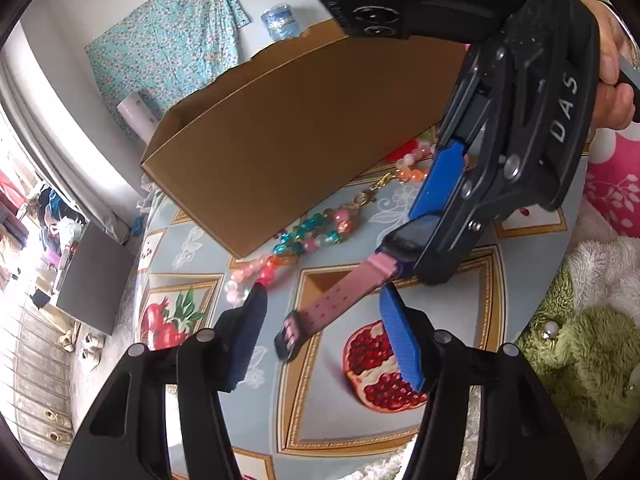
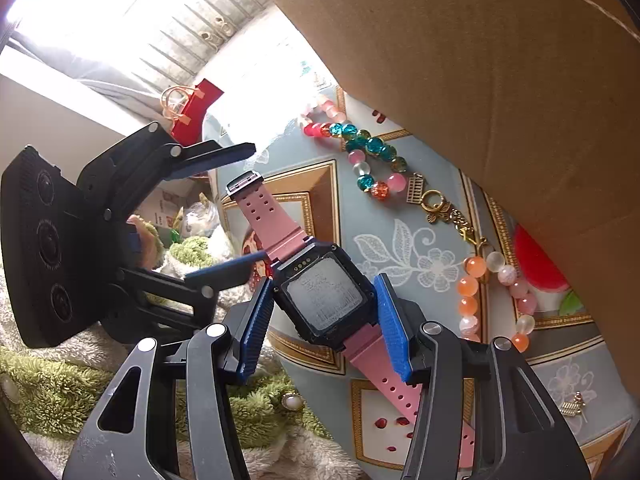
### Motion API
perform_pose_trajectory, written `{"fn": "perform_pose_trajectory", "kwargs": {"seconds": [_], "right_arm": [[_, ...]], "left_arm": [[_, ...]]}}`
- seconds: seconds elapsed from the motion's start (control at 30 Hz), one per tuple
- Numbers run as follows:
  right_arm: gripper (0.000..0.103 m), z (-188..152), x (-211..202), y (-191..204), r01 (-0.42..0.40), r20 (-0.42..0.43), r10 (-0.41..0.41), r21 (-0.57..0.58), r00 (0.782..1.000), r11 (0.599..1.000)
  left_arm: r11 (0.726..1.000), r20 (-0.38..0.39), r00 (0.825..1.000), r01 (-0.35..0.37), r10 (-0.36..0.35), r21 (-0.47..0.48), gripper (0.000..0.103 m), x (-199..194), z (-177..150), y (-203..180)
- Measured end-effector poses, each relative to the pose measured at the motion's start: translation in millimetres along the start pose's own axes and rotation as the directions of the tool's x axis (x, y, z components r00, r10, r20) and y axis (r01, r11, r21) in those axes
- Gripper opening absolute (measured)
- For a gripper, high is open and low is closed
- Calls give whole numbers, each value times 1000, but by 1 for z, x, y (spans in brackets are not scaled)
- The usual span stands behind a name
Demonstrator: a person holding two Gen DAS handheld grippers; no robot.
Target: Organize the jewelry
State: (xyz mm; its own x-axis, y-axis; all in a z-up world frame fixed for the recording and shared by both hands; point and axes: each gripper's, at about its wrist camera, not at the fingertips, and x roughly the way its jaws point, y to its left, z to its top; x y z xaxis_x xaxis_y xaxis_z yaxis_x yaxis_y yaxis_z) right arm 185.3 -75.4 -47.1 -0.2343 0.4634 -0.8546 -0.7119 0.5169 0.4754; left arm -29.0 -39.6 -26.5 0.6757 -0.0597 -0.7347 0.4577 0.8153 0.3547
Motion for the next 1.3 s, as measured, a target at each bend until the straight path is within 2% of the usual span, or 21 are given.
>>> {"fn": "perform_pose_trajectory", "kwargs": {"seconds": [0.1,0.27,0.33,0.37,0.5,0.67,0.87,0.9,1.03,1.17,1.3], "right_arm": [[48,-1,-3,-4,-18,5,18,6,1000,1000],[48,-7,-7,-8,-37,29,37,10,999,999],[48,-10,-8,-10,-45,42,44,12,998,999],[48,-12,-9,-11,-47,49,46,14,998,999],[48,-19,-14,-13,-49,73,48,20,996,999],[49,-33,-20,-10,-2,90,2,-4,996,1000],[47,-55,-28,-2,101,106,-96,-46,990,994],[45,-59,-29,0,132,108,-125,-56,986,990],[23,-67,-31,5,236,115,-229,-59,967,970],[17,-75,-31,10,315,130,-306,-61,943,947],[17,-84,-28,21,410,150,-395,-88,906,908]], "left_arm": [[1000,-19,1000,4,-4,5,51,5,-3,-4],[1000,-22,1000,16,-16,-3,28,7,-1,-4],[1000,-32,999,20,-21,-13,14,9,3,-2],[999,-38,999,30,-31,-23,11,9,4,-1],[995,-66,995,76,-81,-72,9,8,10,5],[978,-95,983,140,-155,-151,7,11,15,17],[934,-120,963,198,-243,-298,6,18,14,42],[929,-123,961,199,-247,-311,6,19,15,46],[927,-132,961,189,-242,-325,6,20,12,51],[925,-136,960,191,-246,-328,6,21,13,50],[921,-131,959,194,-251,-339,6,26,12,56]]}}
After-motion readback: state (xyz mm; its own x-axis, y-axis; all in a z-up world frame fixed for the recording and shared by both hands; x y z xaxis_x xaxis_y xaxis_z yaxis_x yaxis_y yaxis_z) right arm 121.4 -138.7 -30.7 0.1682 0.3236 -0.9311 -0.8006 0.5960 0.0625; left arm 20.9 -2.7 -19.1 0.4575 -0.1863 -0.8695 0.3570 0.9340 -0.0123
